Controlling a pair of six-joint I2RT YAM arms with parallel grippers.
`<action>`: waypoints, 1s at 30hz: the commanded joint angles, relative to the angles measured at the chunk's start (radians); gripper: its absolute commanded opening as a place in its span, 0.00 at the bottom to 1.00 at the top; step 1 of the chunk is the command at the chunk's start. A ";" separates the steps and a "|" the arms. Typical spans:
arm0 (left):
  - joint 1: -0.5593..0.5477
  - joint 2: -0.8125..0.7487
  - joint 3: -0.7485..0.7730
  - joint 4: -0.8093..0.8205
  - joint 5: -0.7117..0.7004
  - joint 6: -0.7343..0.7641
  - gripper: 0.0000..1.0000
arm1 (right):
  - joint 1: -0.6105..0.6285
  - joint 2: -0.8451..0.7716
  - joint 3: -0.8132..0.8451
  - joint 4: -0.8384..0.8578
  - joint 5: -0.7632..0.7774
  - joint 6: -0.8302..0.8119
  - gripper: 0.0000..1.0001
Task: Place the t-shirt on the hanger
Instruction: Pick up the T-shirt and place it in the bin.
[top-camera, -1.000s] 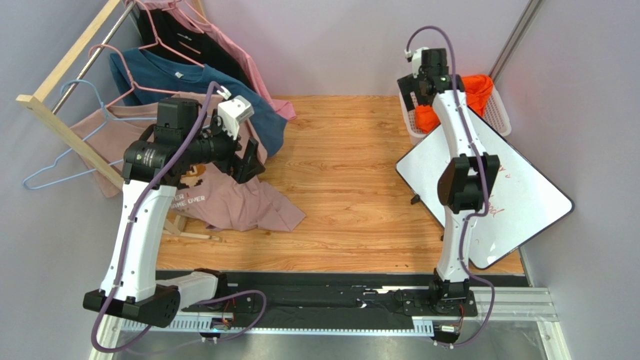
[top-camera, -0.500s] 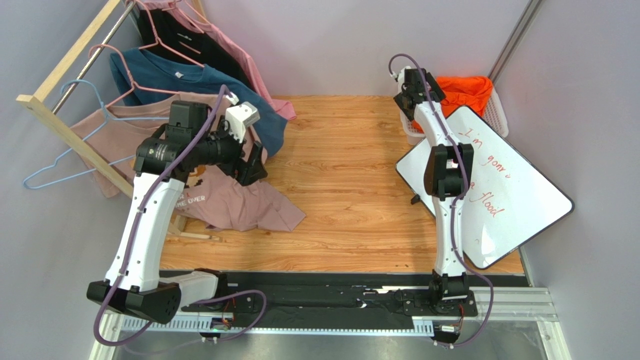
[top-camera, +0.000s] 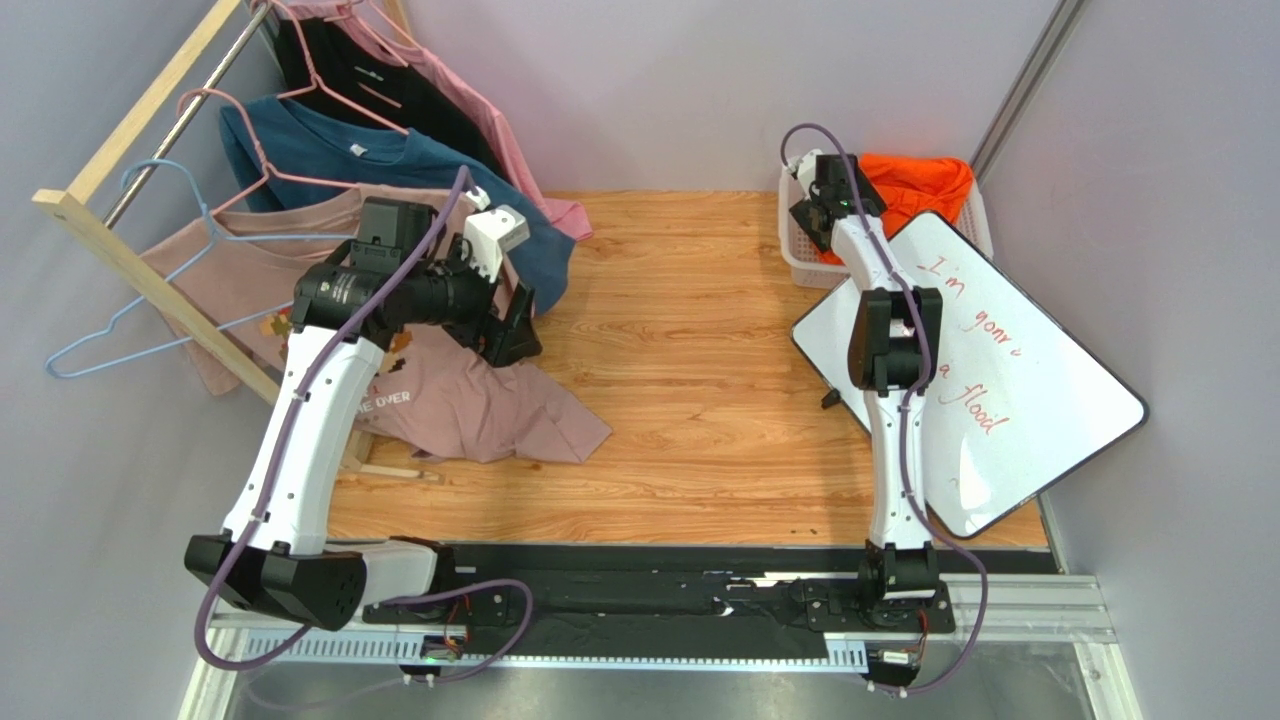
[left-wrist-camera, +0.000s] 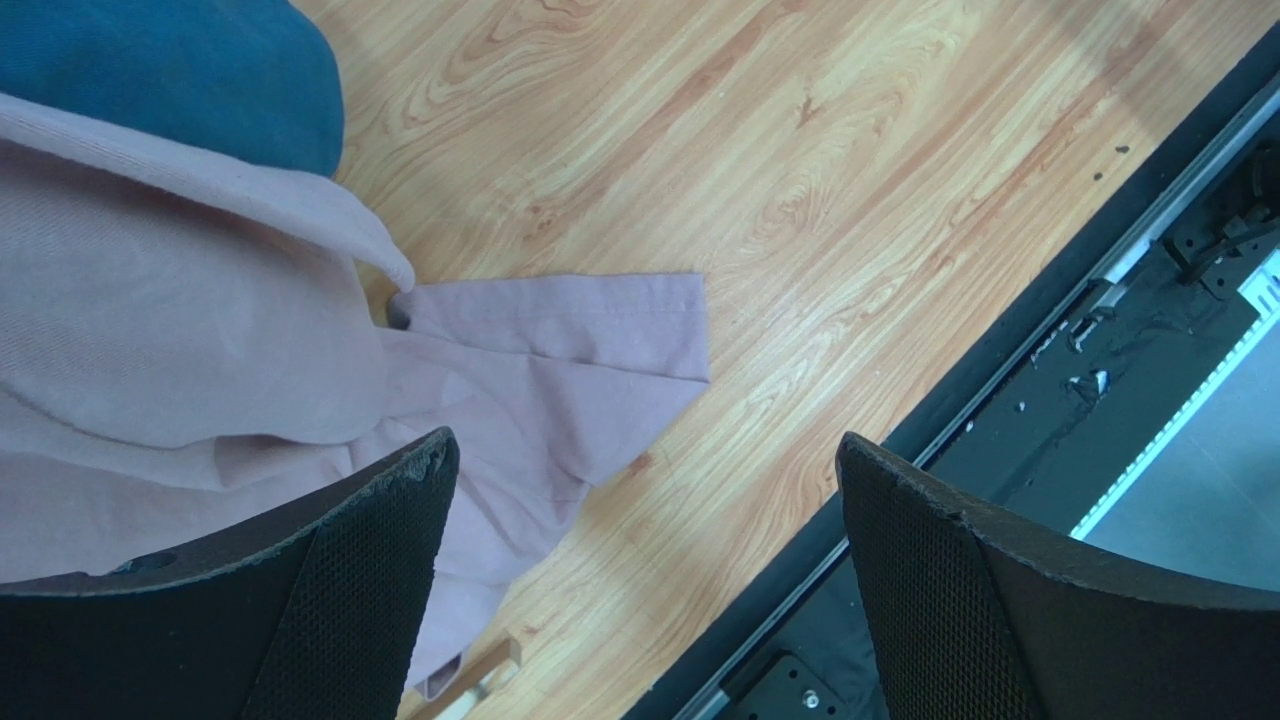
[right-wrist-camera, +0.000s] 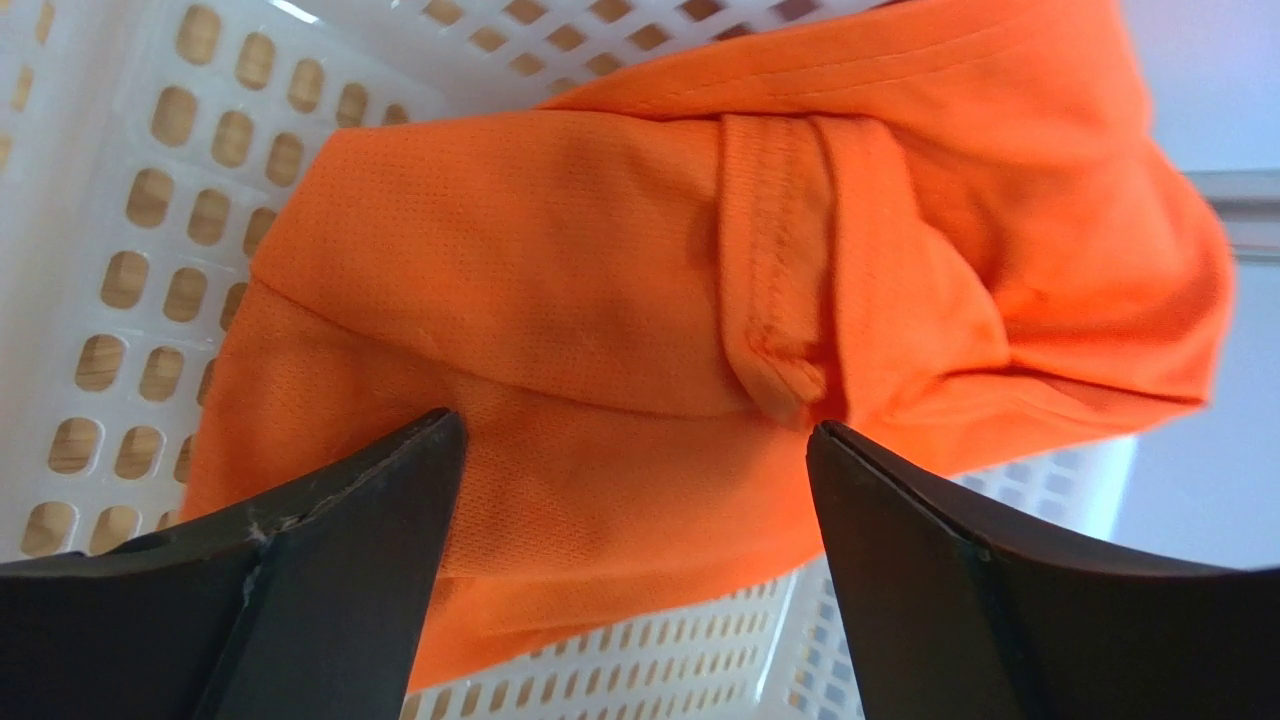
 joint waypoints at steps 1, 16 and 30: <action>-0.006 0.016 -0.007 0.041 0.034 -0.018 0.99 | 0.004 0.037 0.015 -0.022 -0.130 0.006 0.88; -0.006 0.047 0.014 0.051 0.037 -0.024 0.99 | 0.007 -0.054 -0.029 0.028 -0.132 0.028 0.00; -0.006 0.004 0.030 0.069 0.048 -0.054 0.99 | 0.020 -0.532 -0.039 0.084 -0.245 0.190 0.00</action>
